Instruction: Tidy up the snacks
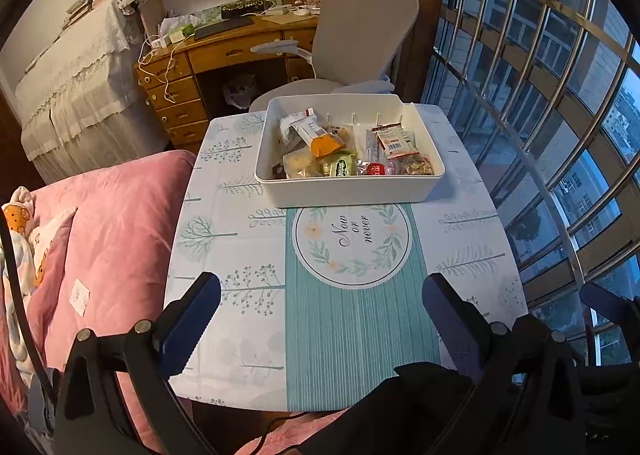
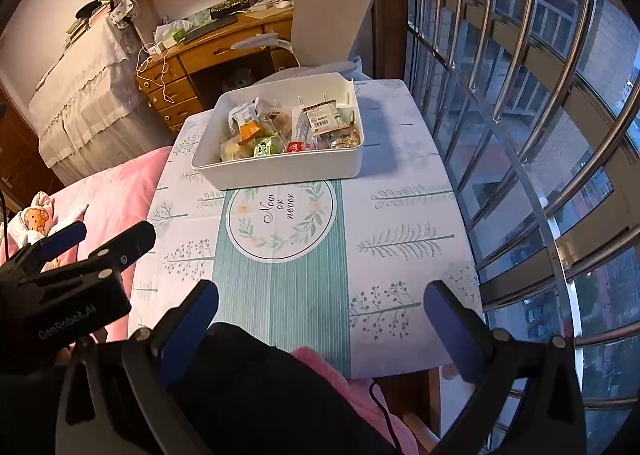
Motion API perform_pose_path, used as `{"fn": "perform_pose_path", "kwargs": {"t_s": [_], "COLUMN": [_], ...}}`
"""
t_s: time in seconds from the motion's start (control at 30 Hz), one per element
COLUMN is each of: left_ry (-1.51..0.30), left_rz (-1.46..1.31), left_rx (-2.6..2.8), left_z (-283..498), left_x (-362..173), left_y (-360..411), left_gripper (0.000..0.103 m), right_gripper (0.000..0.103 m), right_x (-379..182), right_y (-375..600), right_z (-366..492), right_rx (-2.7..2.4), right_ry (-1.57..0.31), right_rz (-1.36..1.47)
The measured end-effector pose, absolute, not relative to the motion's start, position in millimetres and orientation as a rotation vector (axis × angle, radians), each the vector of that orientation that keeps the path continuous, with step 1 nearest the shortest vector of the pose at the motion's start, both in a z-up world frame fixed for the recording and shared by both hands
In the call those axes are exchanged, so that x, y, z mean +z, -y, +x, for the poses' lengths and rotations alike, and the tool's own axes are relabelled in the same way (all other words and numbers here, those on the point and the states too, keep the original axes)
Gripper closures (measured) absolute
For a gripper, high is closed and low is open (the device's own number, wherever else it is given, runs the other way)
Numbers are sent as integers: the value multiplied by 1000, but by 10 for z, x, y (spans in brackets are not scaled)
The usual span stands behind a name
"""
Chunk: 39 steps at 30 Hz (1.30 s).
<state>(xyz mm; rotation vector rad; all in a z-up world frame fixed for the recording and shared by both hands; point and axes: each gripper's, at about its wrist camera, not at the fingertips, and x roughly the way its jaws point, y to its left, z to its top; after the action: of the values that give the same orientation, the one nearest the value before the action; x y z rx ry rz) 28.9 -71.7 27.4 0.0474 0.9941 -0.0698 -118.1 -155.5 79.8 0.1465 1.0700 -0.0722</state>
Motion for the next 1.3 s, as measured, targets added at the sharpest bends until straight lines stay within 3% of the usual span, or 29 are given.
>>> {"fn": "perform_pose_path", "kwargs": {"t_s": [1.3], "left_ry": [-1008], "left_rz": [31], "left_rx": [-16], "left_z": [446], "left_x": [210], "left_y": [564], "left_gripper": [3], "right_gripper": [0], "right_x": [661], "right_y": [1428], "right_z": [-925], "right_rx": [-46], "right_ry": [-1135], "right_rz": [125]}}
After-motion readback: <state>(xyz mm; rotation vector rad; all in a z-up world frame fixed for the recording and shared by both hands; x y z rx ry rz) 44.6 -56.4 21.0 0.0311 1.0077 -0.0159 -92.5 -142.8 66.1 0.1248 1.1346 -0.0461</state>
